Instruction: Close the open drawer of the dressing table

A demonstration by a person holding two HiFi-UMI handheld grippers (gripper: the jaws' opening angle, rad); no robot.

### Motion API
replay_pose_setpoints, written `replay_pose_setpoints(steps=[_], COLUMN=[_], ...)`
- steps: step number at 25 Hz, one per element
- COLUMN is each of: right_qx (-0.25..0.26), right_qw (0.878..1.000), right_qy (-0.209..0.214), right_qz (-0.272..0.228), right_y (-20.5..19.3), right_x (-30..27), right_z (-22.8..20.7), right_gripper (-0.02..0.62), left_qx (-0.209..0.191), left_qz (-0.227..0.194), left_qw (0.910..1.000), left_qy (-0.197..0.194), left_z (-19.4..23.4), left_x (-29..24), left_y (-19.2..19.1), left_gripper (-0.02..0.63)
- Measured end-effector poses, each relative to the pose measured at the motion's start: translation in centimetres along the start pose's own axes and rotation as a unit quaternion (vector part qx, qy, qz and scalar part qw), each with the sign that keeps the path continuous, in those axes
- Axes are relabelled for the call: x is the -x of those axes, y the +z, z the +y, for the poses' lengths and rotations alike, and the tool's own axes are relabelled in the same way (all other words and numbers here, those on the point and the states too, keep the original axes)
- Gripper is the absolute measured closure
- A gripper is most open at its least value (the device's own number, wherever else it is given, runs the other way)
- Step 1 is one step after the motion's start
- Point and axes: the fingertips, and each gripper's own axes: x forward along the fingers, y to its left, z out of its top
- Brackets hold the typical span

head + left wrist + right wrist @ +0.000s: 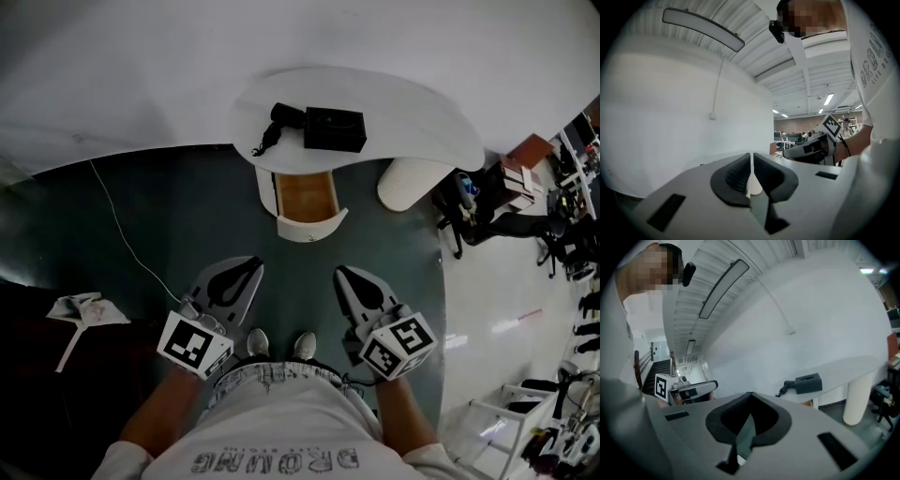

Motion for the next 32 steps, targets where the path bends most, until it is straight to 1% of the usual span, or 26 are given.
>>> replay_pose_setpoints(steps=[11,16,23,32], right_qx=[0.006,0.011,0.012,0.014], right_qw=[1.0,1.0,1.0,1.0], right_qy=[-0.008,-0.005,0.003,0.001], right_qz=[0.007,0.007,-0.004,-0.007], right_y=[-0.4,-0.6,-0.4,-0.5], right_x=[0.4,0.6,1.1,2.0], right_z=[0.4,1.0,1.8,2.3], right_gripper=[0.587,0.586,0.552,0.506], left_qx=[-0.001,-0.001,-0.001,-0.001], left_qz=[0.002,0.002,0.002,0.003], left_qw=[1.0,1.0,1.0,1.0], left_qy=[0.0,0.001,0.002,0.001], left_z=[-0.9,-1.2,-1.5,-2.2], left_x=[0.6,1.1,1.9,2.6], left_y=[-0.1,-0.2,-0.4,-0.5], left_gripper=[0.568,0.568,0.568,0.568])
